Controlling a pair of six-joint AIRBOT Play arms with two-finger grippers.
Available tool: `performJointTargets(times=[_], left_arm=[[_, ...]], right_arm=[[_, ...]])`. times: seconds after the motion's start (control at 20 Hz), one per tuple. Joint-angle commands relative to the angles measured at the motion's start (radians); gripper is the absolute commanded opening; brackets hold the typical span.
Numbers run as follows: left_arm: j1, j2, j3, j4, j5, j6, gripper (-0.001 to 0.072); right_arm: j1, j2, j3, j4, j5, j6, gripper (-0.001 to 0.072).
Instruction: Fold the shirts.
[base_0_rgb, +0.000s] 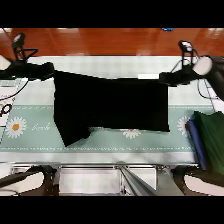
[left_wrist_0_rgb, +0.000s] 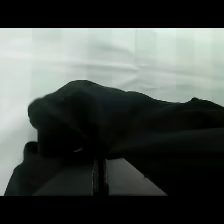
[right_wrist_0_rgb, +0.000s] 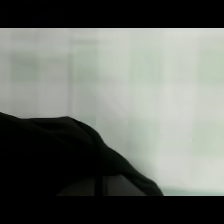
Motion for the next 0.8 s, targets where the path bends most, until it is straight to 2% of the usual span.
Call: performJointTargets(times=[0.0,0.05,0.1,0.15,0.3,0.45,0.55,0.65,0.75], left_arm=[[0.000,-0.221,0.132,-0.071,0.045,0.000,0.0020],[0.002,-0.249,0.166,-0.078,0.024,0.000,0.0036],[0.008,-0.266,0.195,-0.077,-0.005,0.000,0.0234],[0.017,-0.272,0.226,-0.064,-0.046,0.000,0.0513],[0.113,-0.263,0.341,0.029,-0.294,-0.003,0.0507],[0.285,-0.197,0.292,0.035,-0.454,0.031,0.0507],[0.414,-0.103,0.086,-0.019,-0.444,0.046,0.0507],[0.526,-0.018,-0.181,-0.164,-0.421,0.075,0.0507],[0.610,0.006,-0.372,-0.324,-0.422,0.176,0.0506]], right_arm=[[-0.001,-0.246,0.181,0.003,-0.047,0.023,0.0026],[-0.007,-0.274,0.216,0.010,-0.042,0.036,0.0031],[-0.020,-0.288,0.246,0.034,-0.034,0.055,0.0184],[-0.042,-0.290,0.275,0.069,-0.010,0.048,0.0422],[-0.147,-0.236,0.359,0.062,0.209,0.000,0.0409],[-0.290,-0.092,0.272,0.047,0.368,-0.053,0.0408],[-0.376,0.067,0.025,0.114,0.293,-0.054,0.0408],[-0.446,0.252,-0.320,0.266,0.143,-0.103,0.0408],[-0.498,0.393,-0.586,0.391,0.073,-0.169,0.0408]])
